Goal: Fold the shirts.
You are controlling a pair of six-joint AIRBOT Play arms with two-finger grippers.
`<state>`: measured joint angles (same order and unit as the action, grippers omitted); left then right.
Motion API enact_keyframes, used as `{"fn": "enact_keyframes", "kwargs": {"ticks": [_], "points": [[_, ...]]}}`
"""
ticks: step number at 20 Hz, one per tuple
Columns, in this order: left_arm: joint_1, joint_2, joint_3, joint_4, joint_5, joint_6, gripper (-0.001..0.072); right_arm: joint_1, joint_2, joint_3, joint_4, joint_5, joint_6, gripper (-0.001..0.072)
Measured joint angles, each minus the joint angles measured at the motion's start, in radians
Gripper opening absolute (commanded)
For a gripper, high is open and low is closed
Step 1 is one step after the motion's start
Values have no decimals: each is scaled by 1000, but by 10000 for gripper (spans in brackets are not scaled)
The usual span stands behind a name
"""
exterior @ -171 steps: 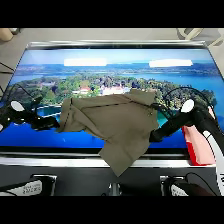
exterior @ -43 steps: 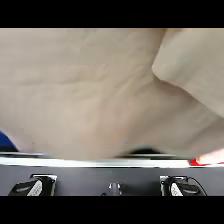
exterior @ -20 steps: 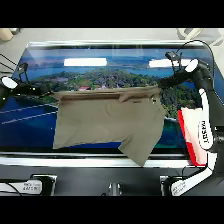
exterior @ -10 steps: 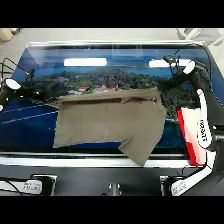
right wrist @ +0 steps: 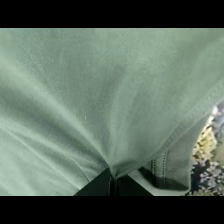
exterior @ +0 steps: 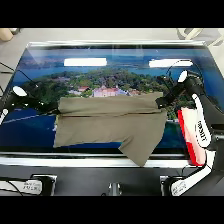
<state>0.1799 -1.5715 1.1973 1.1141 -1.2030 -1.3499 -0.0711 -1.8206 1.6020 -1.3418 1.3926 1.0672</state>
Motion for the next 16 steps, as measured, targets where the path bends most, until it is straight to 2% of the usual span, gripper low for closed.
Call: {"fn": "enact_keyframes", "kwargs": {"ticks": [1, 2, 3, 4, 5, 6, 11, 13, 16], "points": [[-1, 0, -3, 0, -5, 0, 26, 0, 0, -5, 0, 6, 6, 16], [-2, 0, -5, 0, -8, 0, 109, 0, 0, -8, 0, 7, 10, 106], [-2, 0, -6, 0, -12, -1, 408, 0, 1, -10, -1, 6, 16, 341], [-1, 0, -4, 0, -23, -4, 548, -1, 6, -11, -2, 7, 16, 530], [2, 0, 3, -1, -42, -9, 546, -4, 14, -8, -2, 7, 13, 564], [9, 2, 16, 0, -67, -9, 545, -11, 31, -3, -1, 7, -2, 564], [79, 74, 52, 90, -185, -44, 543, -113, 155, -17, -6, 108, -48, 531], [106, 143, -24, 124, -201, -56, 541, -138, 218, -101, -2, 154, -68, 531], [122, 260, -238, 147, -165, -56, 542, -157, 323, -297, 35, 138, -90, 531]]}}
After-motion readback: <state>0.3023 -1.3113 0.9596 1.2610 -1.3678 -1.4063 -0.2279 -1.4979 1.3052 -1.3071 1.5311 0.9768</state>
